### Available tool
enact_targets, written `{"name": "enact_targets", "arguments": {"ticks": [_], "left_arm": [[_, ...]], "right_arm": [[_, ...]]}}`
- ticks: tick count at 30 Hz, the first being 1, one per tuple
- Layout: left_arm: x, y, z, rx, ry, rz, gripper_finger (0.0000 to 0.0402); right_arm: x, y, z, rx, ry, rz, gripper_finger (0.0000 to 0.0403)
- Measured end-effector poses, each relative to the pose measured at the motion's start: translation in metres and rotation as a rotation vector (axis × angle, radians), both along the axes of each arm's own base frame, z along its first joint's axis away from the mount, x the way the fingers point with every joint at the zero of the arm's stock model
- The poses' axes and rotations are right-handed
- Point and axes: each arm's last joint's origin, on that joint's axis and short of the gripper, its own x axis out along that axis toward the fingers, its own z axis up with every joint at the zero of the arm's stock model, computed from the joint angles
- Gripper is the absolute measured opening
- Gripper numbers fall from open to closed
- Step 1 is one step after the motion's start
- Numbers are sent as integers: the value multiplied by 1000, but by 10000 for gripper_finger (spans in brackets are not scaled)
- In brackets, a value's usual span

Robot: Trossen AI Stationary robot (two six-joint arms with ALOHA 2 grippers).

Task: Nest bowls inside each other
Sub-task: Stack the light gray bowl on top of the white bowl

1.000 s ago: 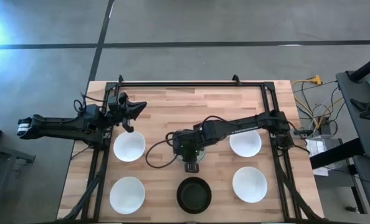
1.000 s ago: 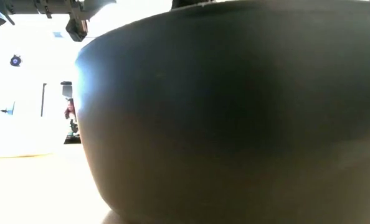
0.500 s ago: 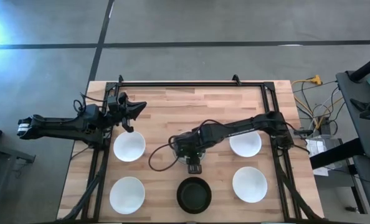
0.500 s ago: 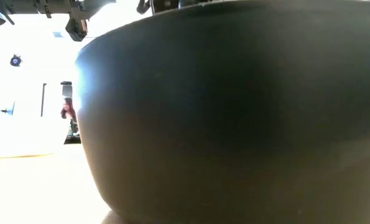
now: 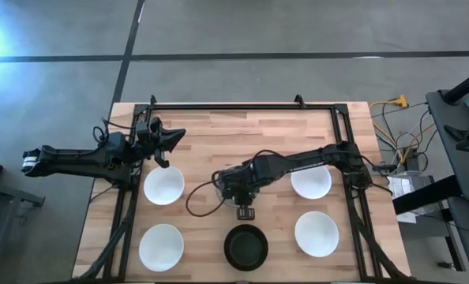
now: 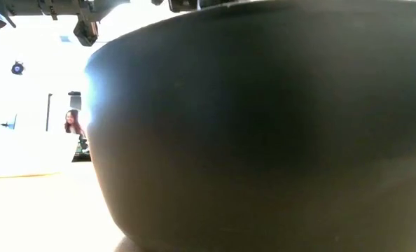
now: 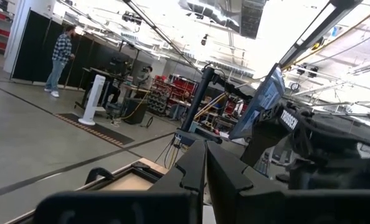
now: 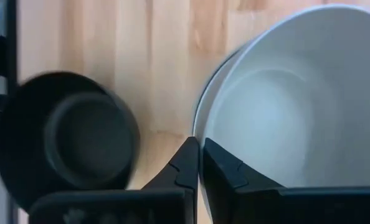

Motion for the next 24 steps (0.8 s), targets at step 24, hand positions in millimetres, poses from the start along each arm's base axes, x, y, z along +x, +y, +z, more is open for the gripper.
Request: {"name": "enact_targets", "arguments": {"ticks": [24], "left_arm": [[0,0,0,-30,-11,-10,0]], "right_arm": [[5,3,2,-188,-40,26,8]]}}
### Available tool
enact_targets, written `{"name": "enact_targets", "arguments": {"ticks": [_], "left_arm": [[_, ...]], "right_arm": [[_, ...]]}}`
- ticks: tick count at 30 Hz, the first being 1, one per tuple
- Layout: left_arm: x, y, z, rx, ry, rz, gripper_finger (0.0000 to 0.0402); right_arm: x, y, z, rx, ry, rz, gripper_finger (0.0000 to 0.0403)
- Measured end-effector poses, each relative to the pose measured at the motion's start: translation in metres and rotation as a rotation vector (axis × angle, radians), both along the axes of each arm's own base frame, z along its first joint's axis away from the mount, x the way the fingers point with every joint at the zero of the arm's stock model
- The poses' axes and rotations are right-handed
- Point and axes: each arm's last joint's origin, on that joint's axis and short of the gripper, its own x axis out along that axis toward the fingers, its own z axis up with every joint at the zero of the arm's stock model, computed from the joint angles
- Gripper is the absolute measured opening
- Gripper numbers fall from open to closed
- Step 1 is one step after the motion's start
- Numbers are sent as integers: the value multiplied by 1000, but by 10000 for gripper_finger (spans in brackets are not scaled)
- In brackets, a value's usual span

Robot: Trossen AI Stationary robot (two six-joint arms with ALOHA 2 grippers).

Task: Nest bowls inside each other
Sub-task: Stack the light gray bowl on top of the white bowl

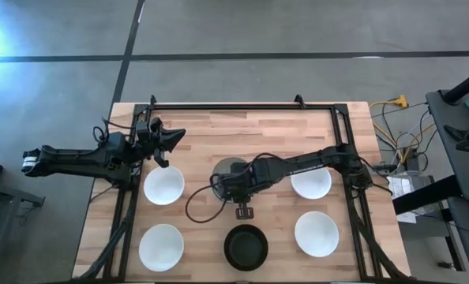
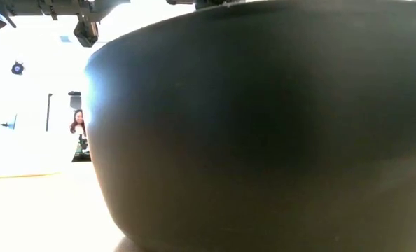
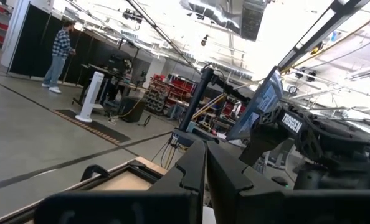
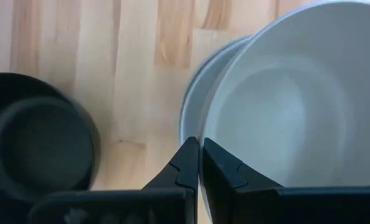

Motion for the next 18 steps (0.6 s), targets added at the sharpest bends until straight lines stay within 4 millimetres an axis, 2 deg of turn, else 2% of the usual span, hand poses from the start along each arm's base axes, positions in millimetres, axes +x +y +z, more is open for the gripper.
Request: {"name": "enact_targets", "arguments": {"ticks": [11,18], "left_arm": [[0,0,0,-17,-5,-5,0],[0,0,0,-16,-6,-8,0]], "right_arm": [[11,3,-25,38,45,29,8],[12,2,-27,48,45,-4,10]]}}
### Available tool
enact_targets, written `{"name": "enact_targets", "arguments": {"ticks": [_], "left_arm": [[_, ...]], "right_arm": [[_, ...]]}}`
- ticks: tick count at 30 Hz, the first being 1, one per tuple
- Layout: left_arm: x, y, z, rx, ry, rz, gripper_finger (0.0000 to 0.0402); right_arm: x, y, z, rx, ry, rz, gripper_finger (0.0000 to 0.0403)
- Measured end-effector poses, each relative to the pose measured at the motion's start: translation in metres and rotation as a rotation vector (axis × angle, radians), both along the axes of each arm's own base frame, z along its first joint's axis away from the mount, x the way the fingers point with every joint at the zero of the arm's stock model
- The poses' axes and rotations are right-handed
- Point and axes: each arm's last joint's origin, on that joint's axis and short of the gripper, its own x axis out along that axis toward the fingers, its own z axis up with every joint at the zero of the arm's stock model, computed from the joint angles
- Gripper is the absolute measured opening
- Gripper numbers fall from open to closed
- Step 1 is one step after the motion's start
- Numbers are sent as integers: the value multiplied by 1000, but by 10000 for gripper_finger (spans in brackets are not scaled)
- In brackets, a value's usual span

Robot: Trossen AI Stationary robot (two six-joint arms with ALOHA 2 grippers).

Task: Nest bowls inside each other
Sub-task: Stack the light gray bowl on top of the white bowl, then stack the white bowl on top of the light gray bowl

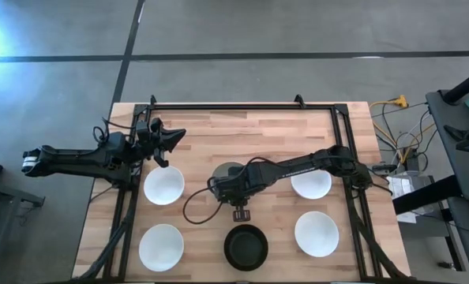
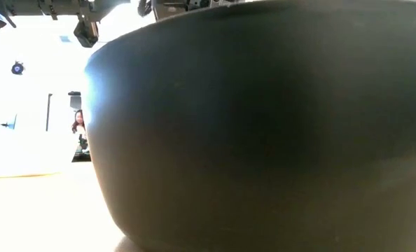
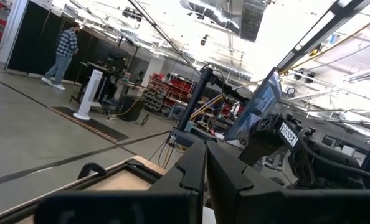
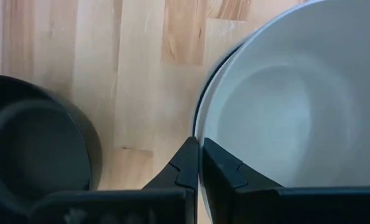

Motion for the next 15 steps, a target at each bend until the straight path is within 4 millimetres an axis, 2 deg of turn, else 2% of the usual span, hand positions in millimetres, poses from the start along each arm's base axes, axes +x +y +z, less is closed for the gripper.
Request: {"name": "enact_targets", "arguments": {"ticks": [3,8,12,15], "left_arm": [[0,0,0,0,1,0,0],[0,0,0,0,0,0,0],[0,0,0,0,-1,0,0],[0,0,0,1,-1,-1,0]], "right_arm": [[0,0,0,7,-2,0,24],[1,1,3,48,-1,-29,77],[3,2,14,55,-36,-42,117],[5,-1,23,28,-77,-55,130]]}}
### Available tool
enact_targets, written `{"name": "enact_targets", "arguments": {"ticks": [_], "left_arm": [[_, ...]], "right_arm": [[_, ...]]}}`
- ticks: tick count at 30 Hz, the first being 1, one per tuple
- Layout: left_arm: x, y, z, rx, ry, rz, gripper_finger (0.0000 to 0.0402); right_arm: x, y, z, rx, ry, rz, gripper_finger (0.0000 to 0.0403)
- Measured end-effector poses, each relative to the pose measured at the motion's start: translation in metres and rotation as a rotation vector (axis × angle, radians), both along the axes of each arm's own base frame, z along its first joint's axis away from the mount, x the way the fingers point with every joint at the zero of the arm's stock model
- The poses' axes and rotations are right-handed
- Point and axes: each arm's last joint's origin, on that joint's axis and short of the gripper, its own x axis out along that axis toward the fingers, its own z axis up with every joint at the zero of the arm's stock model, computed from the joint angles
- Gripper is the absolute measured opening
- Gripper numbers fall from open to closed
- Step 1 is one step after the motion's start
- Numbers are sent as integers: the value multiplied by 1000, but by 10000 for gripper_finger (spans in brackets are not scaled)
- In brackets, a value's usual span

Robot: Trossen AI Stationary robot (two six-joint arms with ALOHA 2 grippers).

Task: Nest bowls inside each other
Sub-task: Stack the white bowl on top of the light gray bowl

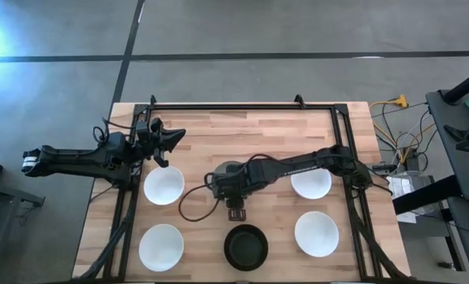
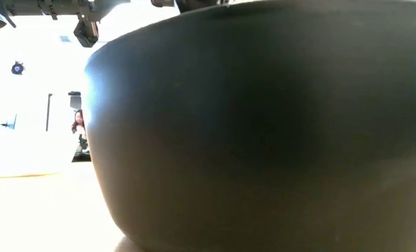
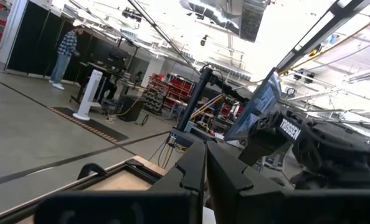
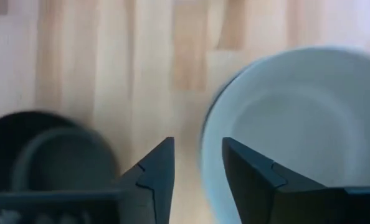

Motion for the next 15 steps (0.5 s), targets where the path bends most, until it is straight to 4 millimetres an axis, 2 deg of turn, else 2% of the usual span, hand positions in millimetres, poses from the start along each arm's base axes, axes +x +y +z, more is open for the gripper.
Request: {"name": "enact_targets", "arguments": {"ticks": [4,8,11,15], "left_arm": [[0,0,0,0,0,0,0],[0,-2,-1,-14,4,-63,0],[-1,-3,-9,-121,71,-123,0],[-7,-4,-26,-223,253,-141,0]], "right_arm": [[1,-9,12,-78,-33,-54,124],[-4,-26,33,-67,-53,-122,106],[-18,-39,50,-68,-39,-182,96],[-43,-52,68,-159,5,-258,87]]}}
